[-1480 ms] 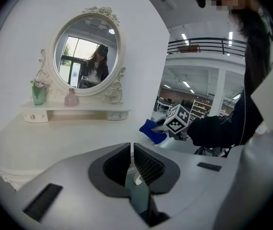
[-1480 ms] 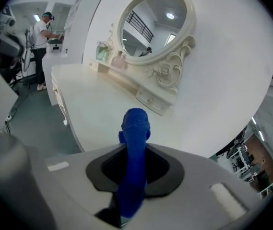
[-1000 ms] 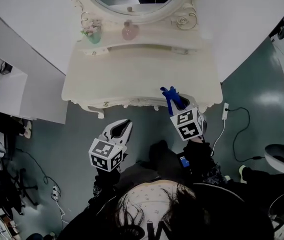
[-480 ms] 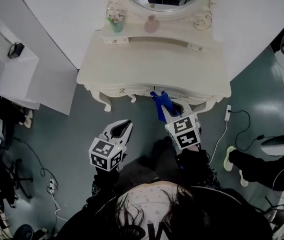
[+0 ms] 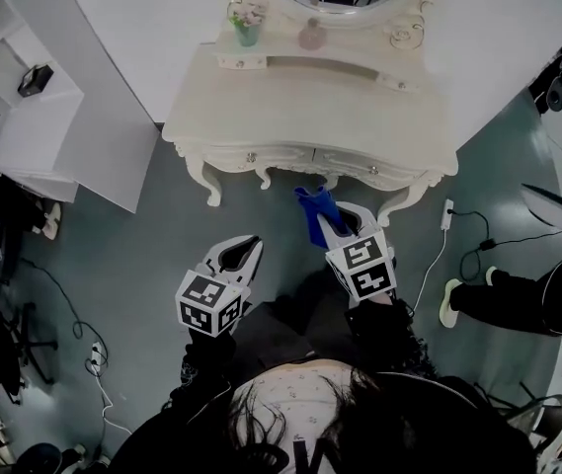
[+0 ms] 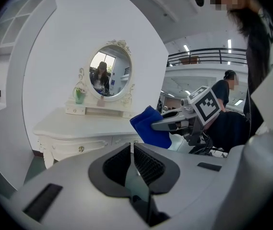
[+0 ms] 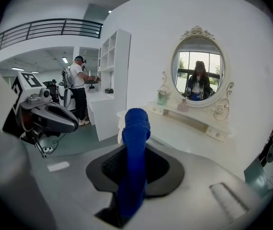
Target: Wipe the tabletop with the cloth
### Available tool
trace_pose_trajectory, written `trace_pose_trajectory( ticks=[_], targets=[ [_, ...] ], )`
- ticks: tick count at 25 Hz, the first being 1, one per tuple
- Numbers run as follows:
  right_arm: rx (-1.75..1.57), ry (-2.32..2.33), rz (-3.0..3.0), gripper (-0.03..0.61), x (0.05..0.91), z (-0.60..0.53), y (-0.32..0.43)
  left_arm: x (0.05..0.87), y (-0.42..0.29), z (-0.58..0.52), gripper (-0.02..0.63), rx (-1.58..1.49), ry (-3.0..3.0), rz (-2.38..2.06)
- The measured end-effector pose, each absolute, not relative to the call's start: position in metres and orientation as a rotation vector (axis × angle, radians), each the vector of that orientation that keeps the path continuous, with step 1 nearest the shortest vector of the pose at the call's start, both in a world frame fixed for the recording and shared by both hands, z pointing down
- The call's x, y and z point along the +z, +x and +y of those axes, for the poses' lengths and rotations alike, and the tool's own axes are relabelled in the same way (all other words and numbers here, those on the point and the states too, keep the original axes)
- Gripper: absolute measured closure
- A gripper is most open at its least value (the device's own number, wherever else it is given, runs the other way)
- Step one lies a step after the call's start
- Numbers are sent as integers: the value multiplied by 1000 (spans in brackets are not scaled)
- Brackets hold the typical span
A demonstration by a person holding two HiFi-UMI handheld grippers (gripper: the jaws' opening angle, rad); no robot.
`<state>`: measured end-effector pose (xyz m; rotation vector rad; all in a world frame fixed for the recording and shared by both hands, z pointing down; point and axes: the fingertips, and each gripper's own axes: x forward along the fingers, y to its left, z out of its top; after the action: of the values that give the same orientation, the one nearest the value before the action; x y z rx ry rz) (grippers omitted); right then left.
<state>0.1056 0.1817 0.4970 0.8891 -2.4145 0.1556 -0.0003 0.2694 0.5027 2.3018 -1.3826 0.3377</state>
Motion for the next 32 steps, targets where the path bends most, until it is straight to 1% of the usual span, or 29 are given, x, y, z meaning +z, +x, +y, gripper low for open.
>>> trace_pose_trajectory(
  ticks=[14, 32],
  targets=[
    [150, 812, -2433, 503, 489, 213, 123, 494, 34, 286, 612, 331, 2313, -1382],
    [221, 709, -2504, 503, 483, 233, 178, 483, 106, 293, 613, 361, 2319, -1415]
  ],
)
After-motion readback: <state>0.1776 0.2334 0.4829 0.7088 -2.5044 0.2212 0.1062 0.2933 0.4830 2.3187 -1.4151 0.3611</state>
